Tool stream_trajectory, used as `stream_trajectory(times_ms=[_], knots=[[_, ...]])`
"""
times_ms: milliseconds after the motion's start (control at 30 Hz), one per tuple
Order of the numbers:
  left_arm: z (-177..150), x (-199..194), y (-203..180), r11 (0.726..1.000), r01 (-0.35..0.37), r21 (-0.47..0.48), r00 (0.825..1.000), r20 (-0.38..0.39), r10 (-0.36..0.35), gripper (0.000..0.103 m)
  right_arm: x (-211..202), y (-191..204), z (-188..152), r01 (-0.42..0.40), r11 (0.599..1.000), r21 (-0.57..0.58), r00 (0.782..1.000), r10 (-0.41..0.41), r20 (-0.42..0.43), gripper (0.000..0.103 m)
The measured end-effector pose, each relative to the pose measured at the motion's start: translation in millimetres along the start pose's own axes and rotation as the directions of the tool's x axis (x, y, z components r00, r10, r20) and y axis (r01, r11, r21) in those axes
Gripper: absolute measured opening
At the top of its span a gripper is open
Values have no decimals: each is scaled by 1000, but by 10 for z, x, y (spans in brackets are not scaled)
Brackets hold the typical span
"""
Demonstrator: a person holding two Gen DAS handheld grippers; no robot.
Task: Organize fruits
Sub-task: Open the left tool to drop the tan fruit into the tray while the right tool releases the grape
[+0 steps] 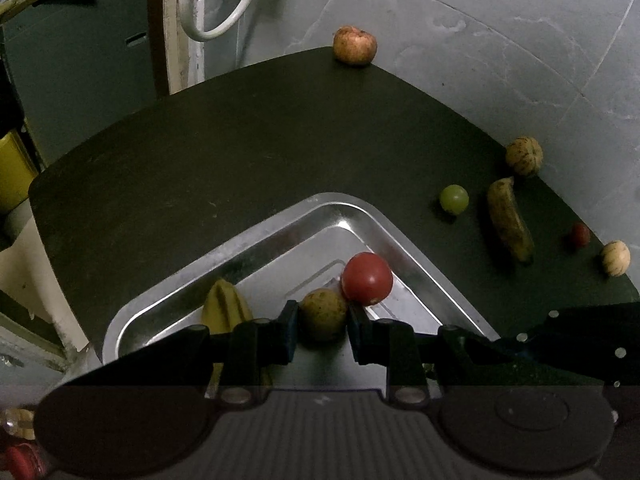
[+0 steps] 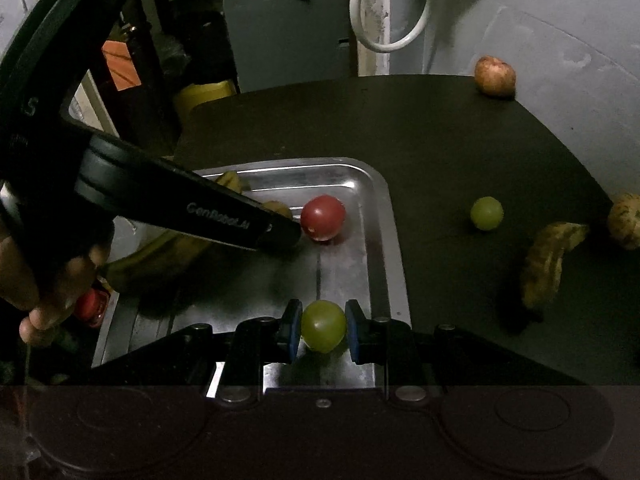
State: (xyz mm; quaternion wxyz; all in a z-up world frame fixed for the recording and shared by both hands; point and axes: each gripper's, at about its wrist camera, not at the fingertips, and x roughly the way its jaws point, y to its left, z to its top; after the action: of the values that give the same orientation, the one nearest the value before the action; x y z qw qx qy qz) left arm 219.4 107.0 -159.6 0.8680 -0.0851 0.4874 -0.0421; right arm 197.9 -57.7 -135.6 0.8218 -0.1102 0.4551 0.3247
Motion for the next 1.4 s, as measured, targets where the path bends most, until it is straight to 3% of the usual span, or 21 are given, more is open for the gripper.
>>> stream_trajectory(times_ms=[567, 867, 933, 1100, 1267, 1400], knots=[[43, -58, 10, 1000, 1, -15, 1000, -3, -1, 32, -21, 11, -5, -4, 1000, 13, 1000, 4, 3, 32], [98, -266, -32, 1000, 6, -21, 999, 42, -6, 56, -263, -47, 3, 13, 999, 32, 999, -14, 36, 47], [98, -330, -47, 1000, 9, -25, 998, 57, -8, 62, -352, -73, -2, 17, 999, 42, 999, -19, 46, 56], [84, -560, -93, 998, 26, -55, 993, 113, -19, 90, -644, -134, -43, 27, 997, 79, 996, -34, 87, 83], [24, -813, -198, 994, 74, -82, 983, 171, -59, 101, -977, -202, -114, 44, 993, 112, 990, -59, 127, 95], [-61, -989, -341, 991, 105, -82, 976, 202, -86, 102, -1236, -255, -217, 61, 989, 133, 985, -82, 154, 99]])
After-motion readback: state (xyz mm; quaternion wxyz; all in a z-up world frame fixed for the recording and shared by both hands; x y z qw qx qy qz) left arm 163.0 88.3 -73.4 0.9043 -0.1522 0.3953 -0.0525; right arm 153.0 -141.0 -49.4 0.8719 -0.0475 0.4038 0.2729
